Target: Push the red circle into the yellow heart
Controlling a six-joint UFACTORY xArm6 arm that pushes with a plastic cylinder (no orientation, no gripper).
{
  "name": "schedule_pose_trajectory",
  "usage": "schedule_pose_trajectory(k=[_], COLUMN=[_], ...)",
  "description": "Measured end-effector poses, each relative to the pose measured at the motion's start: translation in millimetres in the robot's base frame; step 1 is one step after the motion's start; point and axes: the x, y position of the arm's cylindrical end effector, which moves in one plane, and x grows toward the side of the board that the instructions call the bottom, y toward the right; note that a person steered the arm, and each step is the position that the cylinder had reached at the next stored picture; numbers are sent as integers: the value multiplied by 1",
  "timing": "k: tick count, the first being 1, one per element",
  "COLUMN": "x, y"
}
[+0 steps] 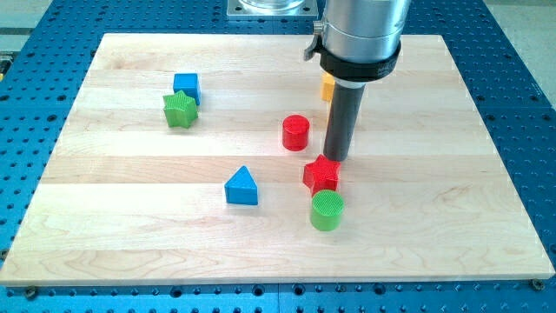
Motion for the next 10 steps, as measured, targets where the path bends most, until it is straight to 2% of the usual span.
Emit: schedule_pose_trajectory(k=[3, 6, 8, 10], x=[0, -39, -39, -81], y=[-71, -71, -76, -76])
